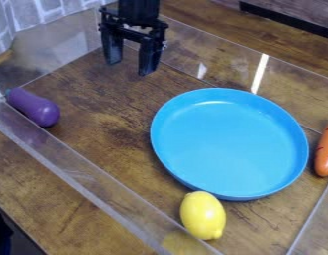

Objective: Move the carrot to the right side

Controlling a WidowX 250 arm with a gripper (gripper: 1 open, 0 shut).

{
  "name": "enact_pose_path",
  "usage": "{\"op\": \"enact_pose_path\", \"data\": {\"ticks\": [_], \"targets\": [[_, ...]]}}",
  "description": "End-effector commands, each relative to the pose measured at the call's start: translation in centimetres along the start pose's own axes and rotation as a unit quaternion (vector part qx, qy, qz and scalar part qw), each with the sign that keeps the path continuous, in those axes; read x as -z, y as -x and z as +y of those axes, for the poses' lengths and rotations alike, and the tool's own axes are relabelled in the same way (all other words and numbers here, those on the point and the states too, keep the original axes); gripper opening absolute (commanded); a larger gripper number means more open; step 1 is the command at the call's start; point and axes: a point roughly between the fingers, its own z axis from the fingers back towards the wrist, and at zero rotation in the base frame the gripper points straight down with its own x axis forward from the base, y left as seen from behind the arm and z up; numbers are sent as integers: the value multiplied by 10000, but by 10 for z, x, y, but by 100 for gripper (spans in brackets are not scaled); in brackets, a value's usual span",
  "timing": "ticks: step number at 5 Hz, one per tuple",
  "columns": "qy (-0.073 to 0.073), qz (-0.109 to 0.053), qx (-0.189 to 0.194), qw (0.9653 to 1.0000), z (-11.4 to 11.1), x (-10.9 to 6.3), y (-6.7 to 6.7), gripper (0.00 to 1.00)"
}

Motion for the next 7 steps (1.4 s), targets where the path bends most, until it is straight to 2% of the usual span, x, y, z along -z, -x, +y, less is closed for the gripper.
{"op": "enact_pose_path", "data": {"ticks": [1,3,4,5,6,7], "targets": [[-96,-412,106,9990,2,-41,4,100],[-35,-359,-146,9992,16,-33,10,100],[-12,-278,-122,9995,11,-19,10,100],[6,-232,-20,9997,-1,-7,12,100],[12,-299,28,9995,-31,-11,25,100],[40,-290,-113,9995,-44,-11,30,100]]}}
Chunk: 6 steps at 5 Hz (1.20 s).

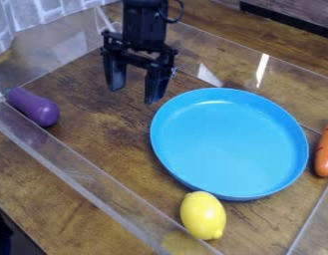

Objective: Move the carrot to the right side

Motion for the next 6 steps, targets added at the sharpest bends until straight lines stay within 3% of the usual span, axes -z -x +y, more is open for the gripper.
{"op": "enact_pose_path", "data": {"ticks": [1,2,3,4,6], "targets": [[-51,-432,326,9985,-30,-25,7,100],[-113,-538,845,9949,-71,-25,19,100],[-159,-645,1392,9880,-118,-21,30,100],[-188,-656,1561,9854,-143,-6,34,100],[26,-825,1597,9837,-135,7,24,100]]}}
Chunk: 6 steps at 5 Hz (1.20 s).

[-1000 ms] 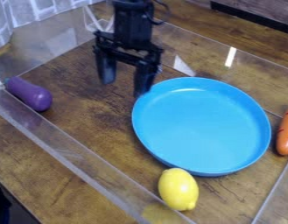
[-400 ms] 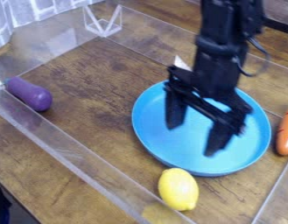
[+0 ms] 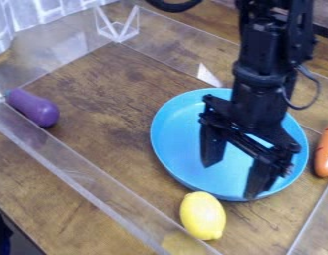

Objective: Move the carrot to the right side

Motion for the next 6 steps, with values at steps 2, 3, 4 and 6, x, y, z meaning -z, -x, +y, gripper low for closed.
{"op": "enact_pose_path", "data": {"ticks": [2,3,4,6], "targets": [[146,-392,139,9990,8,-6,-8,100],[195,-425,193,9987,6,-2,-11,100],[211,-460,228,9985,5,1,-13,100],[230,-546,107,9982,4,-17,-16,100]]}}
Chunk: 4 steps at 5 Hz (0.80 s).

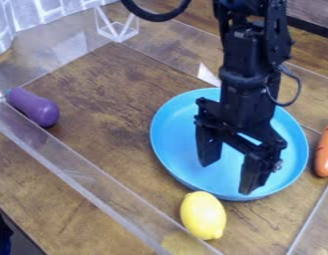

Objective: Move the carrot to the right side

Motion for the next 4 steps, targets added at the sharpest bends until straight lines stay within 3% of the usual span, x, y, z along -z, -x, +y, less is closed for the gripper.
{"op": "enact_pose_path", "data": {"ticks": [1,2,4], "targets": [[3,-474,257,9985,-10,-30,-11,100],[33,-507,486,9975,-19,-34,-10,100],[159,-443,1307,9903,-17,-30,-8,100]]}}
